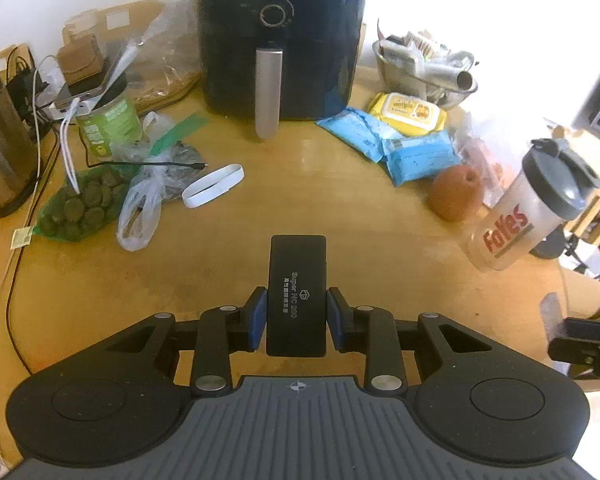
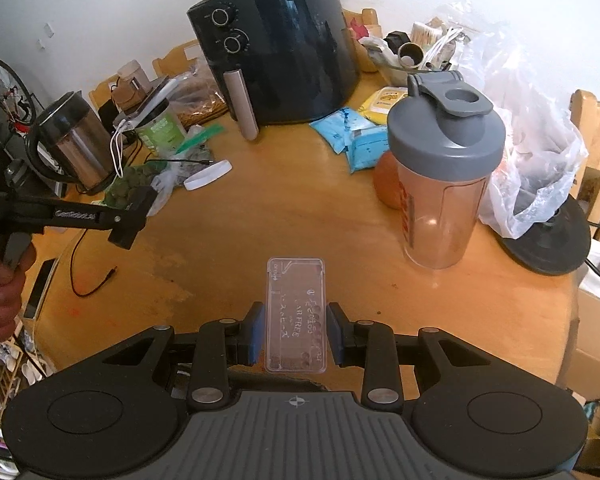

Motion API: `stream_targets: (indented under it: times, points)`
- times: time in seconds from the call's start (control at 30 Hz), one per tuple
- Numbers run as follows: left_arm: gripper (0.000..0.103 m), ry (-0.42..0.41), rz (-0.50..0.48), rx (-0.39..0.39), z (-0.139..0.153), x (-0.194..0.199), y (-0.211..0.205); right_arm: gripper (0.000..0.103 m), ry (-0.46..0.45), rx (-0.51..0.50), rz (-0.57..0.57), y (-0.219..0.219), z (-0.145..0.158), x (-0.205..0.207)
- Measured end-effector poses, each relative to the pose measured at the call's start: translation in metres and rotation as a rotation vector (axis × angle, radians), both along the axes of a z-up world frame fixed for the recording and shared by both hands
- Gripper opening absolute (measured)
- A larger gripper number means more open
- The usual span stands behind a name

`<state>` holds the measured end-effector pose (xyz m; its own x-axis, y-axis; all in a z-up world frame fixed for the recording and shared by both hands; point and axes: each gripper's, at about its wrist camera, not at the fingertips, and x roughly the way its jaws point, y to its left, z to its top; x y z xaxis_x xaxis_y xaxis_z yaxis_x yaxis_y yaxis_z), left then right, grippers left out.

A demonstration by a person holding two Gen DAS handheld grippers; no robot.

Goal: Organize rigid objects
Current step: 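Carry the clear case and the black case toward the box with both tools, then release the clear case into the box with the right tool while the left tool releases the black case there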

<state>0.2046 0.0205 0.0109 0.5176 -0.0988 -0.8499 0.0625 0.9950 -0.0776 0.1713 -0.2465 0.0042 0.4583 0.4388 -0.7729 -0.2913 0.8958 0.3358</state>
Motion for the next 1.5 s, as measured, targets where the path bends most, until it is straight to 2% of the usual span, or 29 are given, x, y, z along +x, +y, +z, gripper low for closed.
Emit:
stream_targets:
  times: [0.27, 0.5, 0.6, 0.93, 1.2, 1.4, 1.43, 1.5]
  points:
    - [0.031, -0.029, 0.029, -0.050, 0.014, -0.034, 0.017, 0.035, 0.005, 0.015, -0.014, 0.005, 0.003, -0.006]
    - [0.031, -0.008, 0.066, -0.080, 0.012, -0.063, 0.035, 0.035, 0.017, 0.014, -0.018, 0.009, 0.002, -0.015]
    - [0.031, 0.006, 0.076, -0.093, 0.008, -0.075, 0.038, 0.035, 0.037, 0.000, 0.015, 0.016, -0.002, -0.021]
    - [0.031, 0.044, 0.107, -0.145, -0.001, -0.105, 0.032, 0.035, 0.066, -0.022, 0.099, 0.039, -0.008, -0.035]
    - [0.031, 0.062, 0.143, -0.177, -0.004, -0.118, 0.021, 0.035, 0.065, -0.071, 0.112, 0.037, -0.005, -0.039]
    - [0.031, 0.079, 0.147, -0.187, -0.008, -0.123, 0.008, 0.036, 0.087, -0.057, 0.128, 0.030, -0.006, -0.046]
    - [0.031, 0.081, 0.148, -0.188, -0.009, -0.124, 0.006, 0.036, 0.105, -0.055, 0.130, 0.030, -0.009, -0.048]
    - [0.031, 0.083, 0.145, -0.186, -0.009, -0.127, 0.001, 0.050, 0.145, -0.057, 0.129, 0.029, -0.016, -0.050]
